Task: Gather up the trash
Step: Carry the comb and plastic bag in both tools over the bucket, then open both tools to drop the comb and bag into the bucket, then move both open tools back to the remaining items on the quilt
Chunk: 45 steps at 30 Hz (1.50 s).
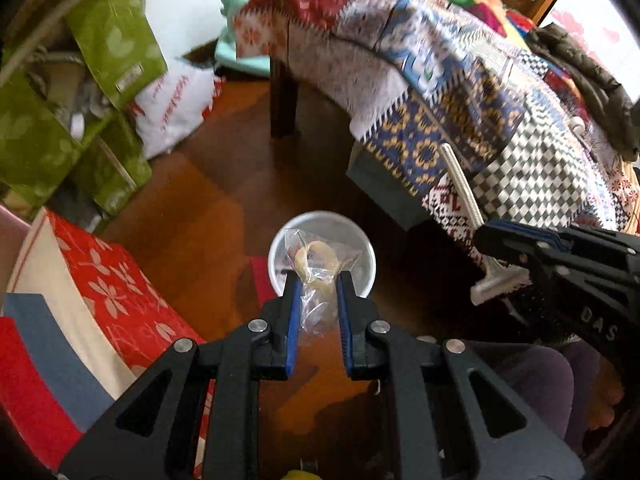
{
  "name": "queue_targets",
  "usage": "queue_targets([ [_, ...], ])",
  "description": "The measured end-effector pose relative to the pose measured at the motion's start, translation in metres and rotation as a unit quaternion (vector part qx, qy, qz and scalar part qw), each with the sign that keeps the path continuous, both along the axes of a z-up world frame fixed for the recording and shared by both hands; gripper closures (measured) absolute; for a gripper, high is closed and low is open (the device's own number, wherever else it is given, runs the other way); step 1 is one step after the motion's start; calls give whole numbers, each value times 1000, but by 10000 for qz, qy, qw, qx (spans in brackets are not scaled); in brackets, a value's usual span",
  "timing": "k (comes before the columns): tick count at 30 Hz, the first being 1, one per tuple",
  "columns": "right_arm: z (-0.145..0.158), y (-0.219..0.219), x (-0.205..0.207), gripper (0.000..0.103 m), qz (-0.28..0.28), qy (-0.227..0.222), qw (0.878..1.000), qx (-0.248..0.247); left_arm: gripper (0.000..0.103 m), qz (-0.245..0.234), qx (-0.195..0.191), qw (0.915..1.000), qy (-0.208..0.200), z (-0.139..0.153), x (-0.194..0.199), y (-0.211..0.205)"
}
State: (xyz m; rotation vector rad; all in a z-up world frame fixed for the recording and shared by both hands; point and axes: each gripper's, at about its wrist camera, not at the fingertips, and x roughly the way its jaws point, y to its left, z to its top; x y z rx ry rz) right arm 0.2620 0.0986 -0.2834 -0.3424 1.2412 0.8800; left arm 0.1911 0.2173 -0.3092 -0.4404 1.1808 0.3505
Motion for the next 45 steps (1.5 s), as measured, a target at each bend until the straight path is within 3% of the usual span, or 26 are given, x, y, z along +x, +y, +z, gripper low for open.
queue_targets([
  [11, -32, 33, 24, 93, 143, 516, 9981, -314, 87, -44, -310, 9987, 393, -34, 36, 4],
  [14, -36, 34, 29, 78, 119, 649, 9973, -334, 87, -119, -297, 9984, 459, -35, 45, 3],
  [15, -36, 33, 30, 73, 101, 631, 9974, -329, 87, -128, -286, 9983, 482, -36, 48, 2],
  [19, -32, 25, 32, 71, 83, 452, 9983, -362, 85, -78, -265, 9979, 584, -40, 55, 4],
  [21, -29, 20, 33, 71, 88, 396, 9985, -374, 71, -32, -318, 9975, 627, -42, 56, 5],
  [26, -18, 9, 34, 71, 131, 220, 9991, -332, 68, -54, -214, 9978, 625, -37, 56, 0],
  [34, 15, -16, 28, 71, 141, -142, 9998, -96, 68, 26, 94, 9993, 354, 0, 42, -9],
  [45, 81, -69, 20, 72, -108, -810, 9959, 396, 68, 33, 673, 9963, -535, 97, 25, -42],
])
